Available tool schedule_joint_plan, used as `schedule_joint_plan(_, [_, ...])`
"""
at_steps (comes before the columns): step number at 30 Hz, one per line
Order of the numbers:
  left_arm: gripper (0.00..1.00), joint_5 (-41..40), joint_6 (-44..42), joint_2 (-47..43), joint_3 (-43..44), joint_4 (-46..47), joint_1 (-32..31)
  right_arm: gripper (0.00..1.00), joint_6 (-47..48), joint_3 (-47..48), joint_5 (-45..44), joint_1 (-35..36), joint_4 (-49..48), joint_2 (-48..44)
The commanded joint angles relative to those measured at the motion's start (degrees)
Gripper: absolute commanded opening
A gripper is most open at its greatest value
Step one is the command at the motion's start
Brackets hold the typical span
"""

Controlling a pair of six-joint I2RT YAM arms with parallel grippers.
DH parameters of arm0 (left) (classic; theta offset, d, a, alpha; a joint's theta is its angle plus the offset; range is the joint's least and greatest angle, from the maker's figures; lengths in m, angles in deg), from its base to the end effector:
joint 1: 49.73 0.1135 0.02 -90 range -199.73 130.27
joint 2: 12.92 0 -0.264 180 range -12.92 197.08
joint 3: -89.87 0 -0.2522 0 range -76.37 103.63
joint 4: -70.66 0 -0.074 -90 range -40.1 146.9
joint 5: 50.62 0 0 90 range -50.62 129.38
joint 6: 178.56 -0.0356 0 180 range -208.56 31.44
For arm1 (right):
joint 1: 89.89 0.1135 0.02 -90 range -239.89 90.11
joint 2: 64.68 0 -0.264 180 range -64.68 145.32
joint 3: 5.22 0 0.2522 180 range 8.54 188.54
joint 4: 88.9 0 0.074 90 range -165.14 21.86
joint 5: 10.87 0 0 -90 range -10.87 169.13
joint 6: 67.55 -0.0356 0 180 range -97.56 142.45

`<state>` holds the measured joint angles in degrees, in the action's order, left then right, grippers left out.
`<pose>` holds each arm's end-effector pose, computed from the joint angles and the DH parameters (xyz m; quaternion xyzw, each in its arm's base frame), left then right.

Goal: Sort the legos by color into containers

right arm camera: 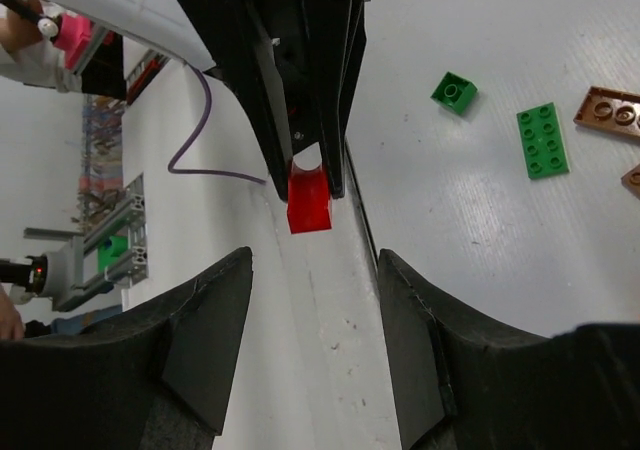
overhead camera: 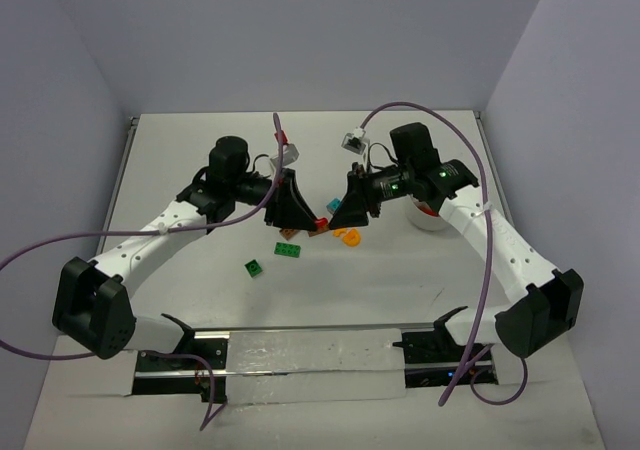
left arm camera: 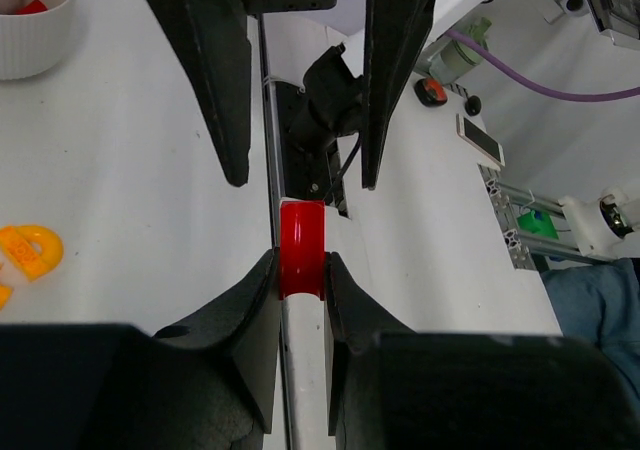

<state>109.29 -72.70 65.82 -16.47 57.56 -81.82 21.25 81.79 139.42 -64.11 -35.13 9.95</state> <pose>0.2377 -0.1885 0.3232 0.4264 0.6097 -0.6193 0.2507 0.2253 0.1431 0.3615 -0.3697 0.7261 0.5281 0.2393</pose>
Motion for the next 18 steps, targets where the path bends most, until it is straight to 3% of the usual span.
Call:
schedule_joint_plan(1, [0.00, 1.41, 0.12, -0.41, 1.82, 2.37, -0.77, 0.61, -2.55, 3.06, 3.35, 0.78, -3.03, 1.12])
schedule_joint_plan(12, [0.00, -0.27, -1.44, 1.23, 3.28, 0.42, -1.74, 0.59, -2.85, 2.97, 3.53, 1.96, -3.62, 1.85])
schedule_joint_plan(18, [0.00, -0.77, -1.63, 1.80, 3.98, -0.09, -2.05, 0.54, -1.97, 2.95, 2.04, 2.60, -3.13, 2.25])
